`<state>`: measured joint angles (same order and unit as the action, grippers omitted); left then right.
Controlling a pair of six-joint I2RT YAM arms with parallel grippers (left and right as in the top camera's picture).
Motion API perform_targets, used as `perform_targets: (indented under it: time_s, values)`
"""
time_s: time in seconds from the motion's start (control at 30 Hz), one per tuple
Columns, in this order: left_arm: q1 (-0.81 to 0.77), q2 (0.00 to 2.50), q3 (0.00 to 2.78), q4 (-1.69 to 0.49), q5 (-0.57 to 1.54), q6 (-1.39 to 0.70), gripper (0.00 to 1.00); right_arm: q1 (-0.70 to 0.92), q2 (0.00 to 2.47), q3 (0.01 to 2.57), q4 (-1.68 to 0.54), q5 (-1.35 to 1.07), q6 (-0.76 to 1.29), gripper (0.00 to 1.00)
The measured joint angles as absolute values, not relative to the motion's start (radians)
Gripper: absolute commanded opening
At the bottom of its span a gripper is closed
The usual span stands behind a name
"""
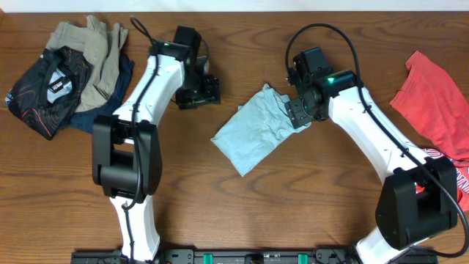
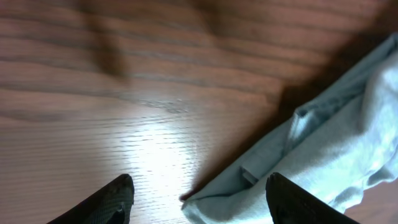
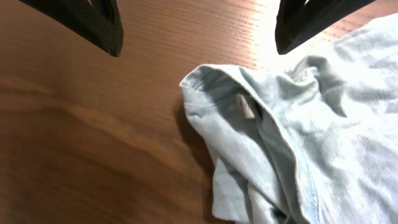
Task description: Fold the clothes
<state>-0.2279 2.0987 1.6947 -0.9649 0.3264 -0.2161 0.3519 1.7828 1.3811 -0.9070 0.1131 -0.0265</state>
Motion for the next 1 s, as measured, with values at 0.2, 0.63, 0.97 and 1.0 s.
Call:
perform_targets:
  time_s: [0.2, 0.63, 0.97, 1.0]
  values:
    - [-0.284, 2.1, 1.647, -0.999, 0.331, -0.198, 0.67, 0.351, 1.783, 1.381, -0.931, 0.084, -0.01, 0.77]
    - [-0.369, 2.095, 1.433, -0.884, 0.338, -0.101, 0.13, 0.351, 1.783, 1.381, -0.937, 0.078, -0.007, 0.76]
    - [-0.369, 2.089, 1.395, -1.114, 0.346, -0.208, 0.11, 0.351, 1.783, 1.381, -0.987, 0.149, -0.007, 0.78]
    - [-0.369, 2.09, 1.388, -1.148, 0.352, -0.225, 0.11, 0.35, 1.783, 1.381, -0.988, 0.159, -0.007, 0.78]
